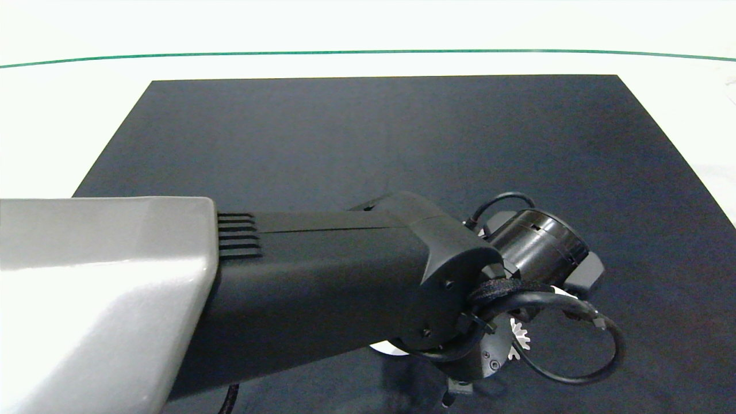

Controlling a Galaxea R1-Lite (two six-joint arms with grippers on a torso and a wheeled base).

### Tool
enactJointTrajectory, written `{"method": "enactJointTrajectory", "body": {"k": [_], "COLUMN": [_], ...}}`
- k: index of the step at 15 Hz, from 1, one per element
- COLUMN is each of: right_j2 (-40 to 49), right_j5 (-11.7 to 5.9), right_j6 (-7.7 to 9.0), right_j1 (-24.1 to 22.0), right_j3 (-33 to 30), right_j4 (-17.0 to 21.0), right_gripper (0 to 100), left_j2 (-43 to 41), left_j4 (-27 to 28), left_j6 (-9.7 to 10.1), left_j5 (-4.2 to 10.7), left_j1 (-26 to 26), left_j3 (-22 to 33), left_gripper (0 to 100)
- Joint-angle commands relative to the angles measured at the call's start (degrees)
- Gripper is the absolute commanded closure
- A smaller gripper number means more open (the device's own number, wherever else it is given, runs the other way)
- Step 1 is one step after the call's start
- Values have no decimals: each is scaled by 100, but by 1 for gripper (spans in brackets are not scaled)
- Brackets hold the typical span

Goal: Remove an incorrectly installed larger gear and replace it with the correct smaller gear

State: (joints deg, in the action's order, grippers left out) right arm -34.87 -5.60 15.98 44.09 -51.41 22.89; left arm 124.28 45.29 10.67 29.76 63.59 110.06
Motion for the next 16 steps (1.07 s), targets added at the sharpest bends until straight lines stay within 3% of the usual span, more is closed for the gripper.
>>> {"method": "enactJointTrajectory", "body": {"k": [1,8,13,15,16], "right_j2": [6,6,24,32,32], "right_j5": [-3,-3,6,15,23], "right_j6": [10,1,-7,-16,-16], "right_j1": [-6,3,3,-6,3], "right_j3": [-1,-10,-89,-159,-168], "right_j4": [13,13,13,5,5], "right_gripper": [0,0,0,0,0], "left_j2": [61,-106,-792,-1380,-1785], "left_j4": [33,24,-117,-143,-266], "left_j6": [14,58,234,427,559], "left_j5": [4,13,-23,-5,4], "left_j1": [13,31,-101,-136,-145], "left_j3": [-11,-19,7,-213,-643], "left_gripper": [70,83,84,84,84]}}
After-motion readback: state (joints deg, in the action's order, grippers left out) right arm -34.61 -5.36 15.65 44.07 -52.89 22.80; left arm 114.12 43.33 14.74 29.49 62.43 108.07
